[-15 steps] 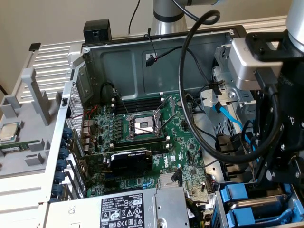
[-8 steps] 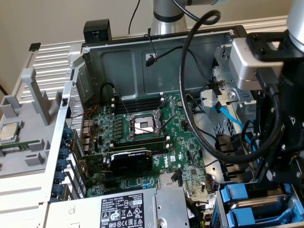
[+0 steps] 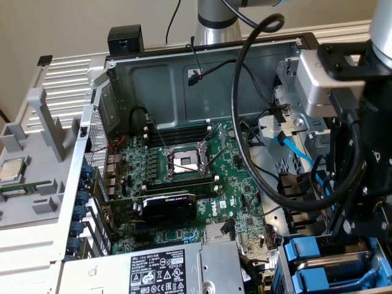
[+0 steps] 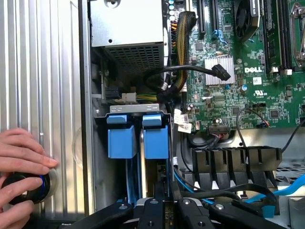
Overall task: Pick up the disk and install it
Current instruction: 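Insert the second disk wire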
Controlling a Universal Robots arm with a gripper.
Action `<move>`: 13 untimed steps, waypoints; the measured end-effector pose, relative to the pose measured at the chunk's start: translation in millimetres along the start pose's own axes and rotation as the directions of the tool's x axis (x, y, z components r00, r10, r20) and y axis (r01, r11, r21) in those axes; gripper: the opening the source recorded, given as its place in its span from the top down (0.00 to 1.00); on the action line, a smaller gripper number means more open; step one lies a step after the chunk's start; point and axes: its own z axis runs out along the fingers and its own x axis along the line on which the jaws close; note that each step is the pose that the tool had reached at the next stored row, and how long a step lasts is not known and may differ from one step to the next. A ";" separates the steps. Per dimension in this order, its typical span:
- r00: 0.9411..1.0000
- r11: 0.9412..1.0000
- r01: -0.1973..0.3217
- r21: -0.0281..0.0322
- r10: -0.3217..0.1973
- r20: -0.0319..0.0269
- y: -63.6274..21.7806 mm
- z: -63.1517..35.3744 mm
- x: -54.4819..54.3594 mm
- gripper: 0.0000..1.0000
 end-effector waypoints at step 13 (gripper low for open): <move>1.000 1.000 0.000 0.000 0.000 0.001 -0.1 1.9 -0.1 0.83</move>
